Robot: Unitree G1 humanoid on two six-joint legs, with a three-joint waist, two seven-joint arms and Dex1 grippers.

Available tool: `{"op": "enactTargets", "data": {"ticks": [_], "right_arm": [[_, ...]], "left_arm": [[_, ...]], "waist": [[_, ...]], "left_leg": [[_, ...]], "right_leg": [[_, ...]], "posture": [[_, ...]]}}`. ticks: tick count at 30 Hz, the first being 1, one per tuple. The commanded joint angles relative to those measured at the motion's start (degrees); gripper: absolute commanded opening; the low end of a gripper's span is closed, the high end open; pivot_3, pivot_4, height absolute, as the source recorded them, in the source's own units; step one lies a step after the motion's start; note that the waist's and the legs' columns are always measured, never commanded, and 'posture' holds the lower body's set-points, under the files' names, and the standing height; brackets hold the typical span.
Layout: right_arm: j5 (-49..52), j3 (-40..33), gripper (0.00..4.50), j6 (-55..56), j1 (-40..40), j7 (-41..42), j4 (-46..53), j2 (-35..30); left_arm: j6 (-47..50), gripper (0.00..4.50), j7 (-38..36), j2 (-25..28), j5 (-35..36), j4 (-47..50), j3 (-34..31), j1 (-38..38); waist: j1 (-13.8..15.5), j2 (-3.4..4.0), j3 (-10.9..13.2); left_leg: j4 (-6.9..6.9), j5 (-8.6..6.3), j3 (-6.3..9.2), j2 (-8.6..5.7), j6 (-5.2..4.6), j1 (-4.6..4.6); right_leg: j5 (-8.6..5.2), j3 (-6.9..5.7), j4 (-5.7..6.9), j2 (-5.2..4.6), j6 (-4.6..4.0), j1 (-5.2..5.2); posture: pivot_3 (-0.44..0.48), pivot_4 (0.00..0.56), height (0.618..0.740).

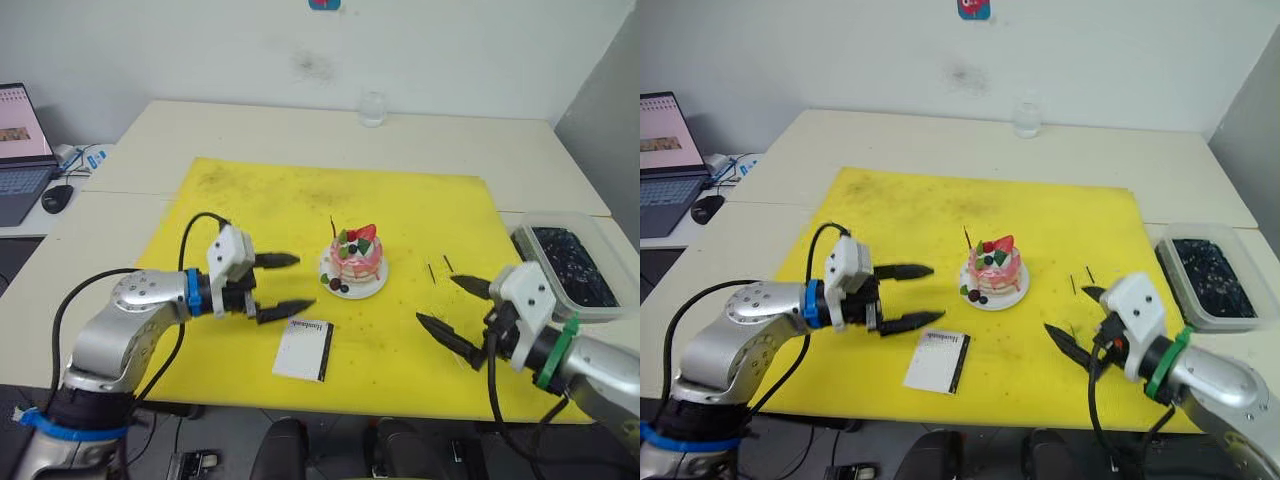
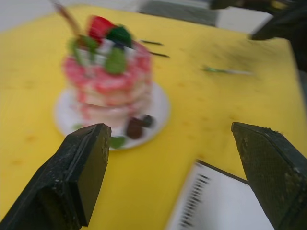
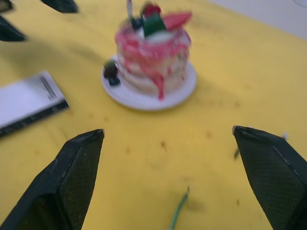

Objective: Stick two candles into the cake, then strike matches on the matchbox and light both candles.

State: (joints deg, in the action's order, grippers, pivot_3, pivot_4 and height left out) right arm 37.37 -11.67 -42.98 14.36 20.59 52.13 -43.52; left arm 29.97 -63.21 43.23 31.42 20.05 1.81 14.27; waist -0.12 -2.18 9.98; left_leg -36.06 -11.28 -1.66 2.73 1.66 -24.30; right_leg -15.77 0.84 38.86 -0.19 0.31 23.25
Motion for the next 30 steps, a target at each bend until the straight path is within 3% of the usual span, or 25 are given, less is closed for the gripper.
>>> {"op": "enactTargets", "data": {"ticks": [1,9,20,23,30], "right_arm": [[-6.9,1.1,4.50,6.6,7.7,0.3,0.8,2.5],[-15.0,4.1,4.50,12.5,18.5,-1.4,-2.0,10.2],[-21.4,9.9,4.50,9.6,12.2,-4.2,-3.5,14.2],[-21.7,10.8,3.88,6.7,11.8,-4.7,-3.2,14.3],[-21.6,11.7,1.28,3.1,12.0,-5.3,-2.6,14.9]], "left_arm": [[2.2,4.47,0.5,-1.5,3.0,6.4,2.3,1.1],[3.9,4.47,2.3,-3.8,4.1,9.4,4.8,0.4],[1.9,4.47,3.6,-5.3,2.6,9.4,6.6,-0.4],[2.0,4.50,4.0,-5.4,2.7,9.7,6.6,-0.5],[2.5,4.50,4.6,-5.6,2.9,10.1,6.8,-0.7]], "waist": [[0.0,0.00,0.0],[-0.5,0.02,0.0],[-0.3,0.02,0.0],[-0.2,0.02,0.0],[-0.2,0.02,0.0]], "left_leg": [[-0.01,0.00,0.00,0.00,0.00,0.01],[0.02,0.00,-0.05,0.04,0.00,0.30],[0.03,0.00,-0.07,0.01,0.00,0.29],[0.07,0.00,-0.04,0.01,0.01,0.27],[0.08,-0.01,-0.04,0.01,0.01,0.26]], "right_leg": [[0.01,0.00,0.00,-0.01,0.01,-0.01],[-0.13,0.07,0.10,0.00,-0.23,-0.10],[-0.21,0.10,0.09,-0.01,-0.37,-0.10],[-0.24,0.06,0.09,-0.01,-0.42,-0.10],[-0.21,0.05,0.09,0.00,-0.37,-0.09]], "posture": [[0.000,0.150,0.740],[0.000,0.150,0.740],[0.000,0.150,0.740],[0.000,0.150,0.740],[0.000,0.150,0.740]]}}
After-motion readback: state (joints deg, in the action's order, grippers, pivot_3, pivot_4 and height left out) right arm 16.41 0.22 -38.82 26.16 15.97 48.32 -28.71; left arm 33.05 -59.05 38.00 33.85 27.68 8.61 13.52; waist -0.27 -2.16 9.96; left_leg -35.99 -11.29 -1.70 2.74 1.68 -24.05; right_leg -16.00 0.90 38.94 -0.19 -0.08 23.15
